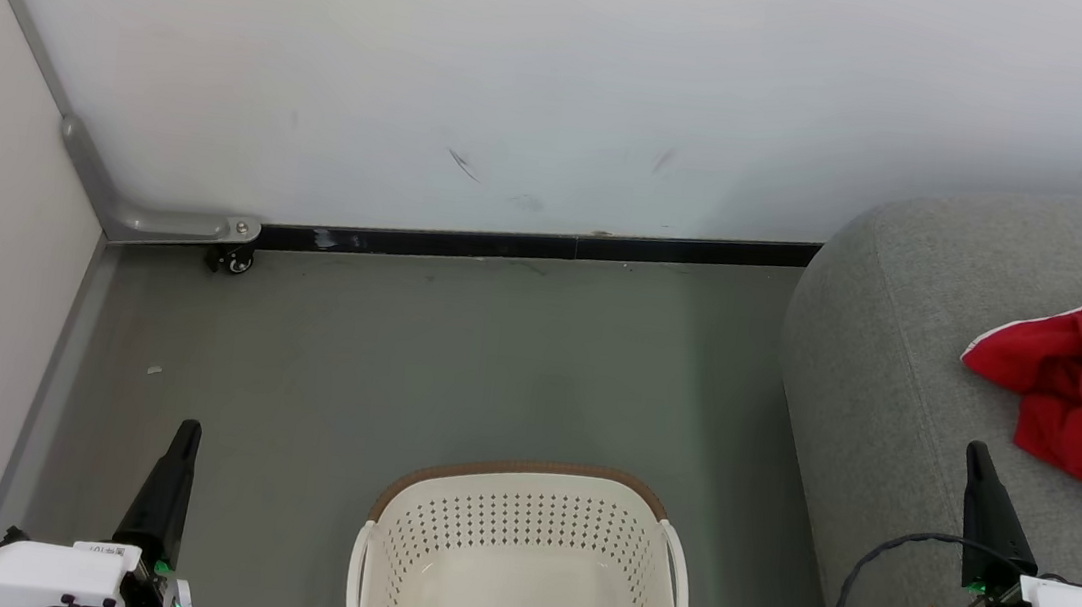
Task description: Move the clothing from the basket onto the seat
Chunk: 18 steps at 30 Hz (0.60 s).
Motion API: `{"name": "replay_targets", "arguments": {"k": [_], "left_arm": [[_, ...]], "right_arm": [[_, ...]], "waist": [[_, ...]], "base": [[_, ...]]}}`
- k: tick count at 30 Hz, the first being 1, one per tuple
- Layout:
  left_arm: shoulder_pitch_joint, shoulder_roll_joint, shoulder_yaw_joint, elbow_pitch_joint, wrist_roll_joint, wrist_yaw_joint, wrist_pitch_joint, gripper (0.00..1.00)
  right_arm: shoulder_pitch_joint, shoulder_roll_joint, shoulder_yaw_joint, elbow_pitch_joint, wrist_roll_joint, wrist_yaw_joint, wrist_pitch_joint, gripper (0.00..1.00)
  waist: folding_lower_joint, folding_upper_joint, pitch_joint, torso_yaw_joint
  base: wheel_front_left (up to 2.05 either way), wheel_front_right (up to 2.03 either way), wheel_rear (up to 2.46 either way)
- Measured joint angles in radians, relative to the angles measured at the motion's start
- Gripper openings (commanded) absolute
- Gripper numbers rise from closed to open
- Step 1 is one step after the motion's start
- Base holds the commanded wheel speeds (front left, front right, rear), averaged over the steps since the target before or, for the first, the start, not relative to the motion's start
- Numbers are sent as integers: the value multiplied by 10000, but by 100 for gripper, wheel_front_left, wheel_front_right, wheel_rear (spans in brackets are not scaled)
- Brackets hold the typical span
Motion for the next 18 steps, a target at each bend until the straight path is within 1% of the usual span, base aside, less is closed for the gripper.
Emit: {"name": "replay_targets", "arguments": {"k": [18], "left_arm": [[0,0,-8,-4,0,0,-2,0]], "right_arm": [[-1,2,-19,2,0,0,31,0]], "waist": [[-1,0,1,0]], "base": [[0,0,0]]}}
